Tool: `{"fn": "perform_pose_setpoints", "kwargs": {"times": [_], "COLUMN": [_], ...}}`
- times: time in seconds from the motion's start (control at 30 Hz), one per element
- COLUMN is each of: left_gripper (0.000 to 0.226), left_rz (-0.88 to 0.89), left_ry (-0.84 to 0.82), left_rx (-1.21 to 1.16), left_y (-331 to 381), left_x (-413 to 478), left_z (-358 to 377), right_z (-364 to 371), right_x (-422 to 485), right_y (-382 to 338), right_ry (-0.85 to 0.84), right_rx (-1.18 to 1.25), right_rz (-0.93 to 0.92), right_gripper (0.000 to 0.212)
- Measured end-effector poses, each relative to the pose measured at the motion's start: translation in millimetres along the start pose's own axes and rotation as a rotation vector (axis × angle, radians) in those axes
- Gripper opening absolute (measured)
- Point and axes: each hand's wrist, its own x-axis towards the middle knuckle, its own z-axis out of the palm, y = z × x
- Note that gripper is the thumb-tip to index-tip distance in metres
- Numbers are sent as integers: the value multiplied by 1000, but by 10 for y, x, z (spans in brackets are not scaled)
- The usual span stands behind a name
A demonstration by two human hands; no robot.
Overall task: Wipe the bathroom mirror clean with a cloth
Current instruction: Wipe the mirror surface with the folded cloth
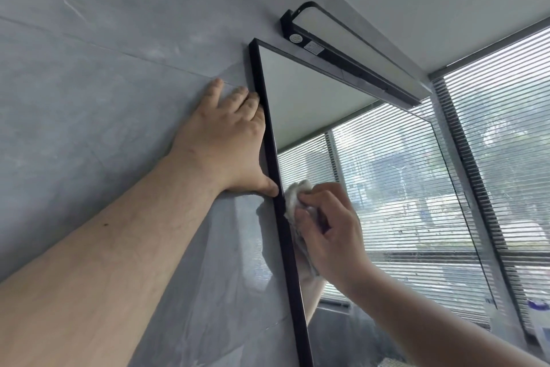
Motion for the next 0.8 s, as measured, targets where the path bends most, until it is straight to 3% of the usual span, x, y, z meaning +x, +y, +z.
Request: {"fn": "perform_pose_setpoints", "kwargs": {"times": [0.43,0.57,0.73,0.8], "left_gripper": [141,138,90,113], "left_rz": [-14,-4,6,-16], "left_ry": [40,6,64,-4], "left_rx": [-45,-57,-122,-77], "left_y": [14,11,-124,-220], "left_x": [-18,-36,127,267], "left_z": [-19,-65,-262,-323], "right_z": [409,413,297,267], "right_x": [1642,1663,1403,1313], "right_y": [-192,-188,-139,-119], "right_ry": [62,42,13,6], "right_rx": [-41,-65,-71,-62], "right_rz": [166,174,156,150], "right_gripper": [10,10,7,4]}}
